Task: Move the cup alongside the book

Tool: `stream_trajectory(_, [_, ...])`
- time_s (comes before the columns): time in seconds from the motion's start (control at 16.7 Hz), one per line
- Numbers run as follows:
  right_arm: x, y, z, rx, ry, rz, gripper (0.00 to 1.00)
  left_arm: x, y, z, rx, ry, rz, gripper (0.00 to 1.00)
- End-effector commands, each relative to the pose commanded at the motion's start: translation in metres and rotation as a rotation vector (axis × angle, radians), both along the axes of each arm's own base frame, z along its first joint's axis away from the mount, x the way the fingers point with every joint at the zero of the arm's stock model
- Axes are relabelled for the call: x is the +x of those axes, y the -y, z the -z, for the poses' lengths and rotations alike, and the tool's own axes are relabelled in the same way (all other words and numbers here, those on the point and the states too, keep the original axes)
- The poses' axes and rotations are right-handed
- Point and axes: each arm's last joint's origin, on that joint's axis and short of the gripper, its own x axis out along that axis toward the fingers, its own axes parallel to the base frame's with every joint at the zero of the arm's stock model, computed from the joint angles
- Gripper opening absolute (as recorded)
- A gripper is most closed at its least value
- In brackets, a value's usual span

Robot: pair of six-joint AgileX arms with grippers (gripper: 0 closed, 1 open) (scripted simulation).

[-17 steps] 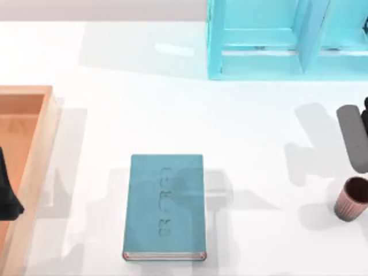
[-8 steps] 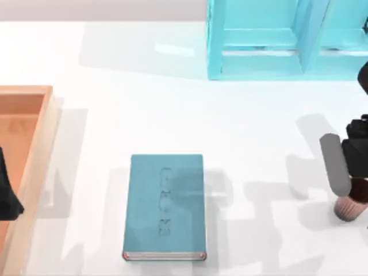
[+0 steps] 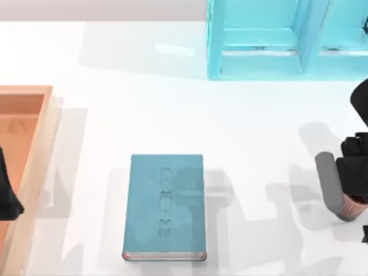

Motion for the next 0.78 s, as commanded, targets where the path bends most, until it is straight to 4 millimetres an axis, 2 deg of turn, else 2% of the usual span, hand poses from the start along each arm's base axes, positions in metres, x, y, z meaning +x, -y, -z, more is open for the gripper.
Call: stream_trajectory(0.78, [0.0,0.0,0.0,0.0,0.0,0.0,0.02,0.0,0.0,0.0,0.0,0.0,0.0,1.0])
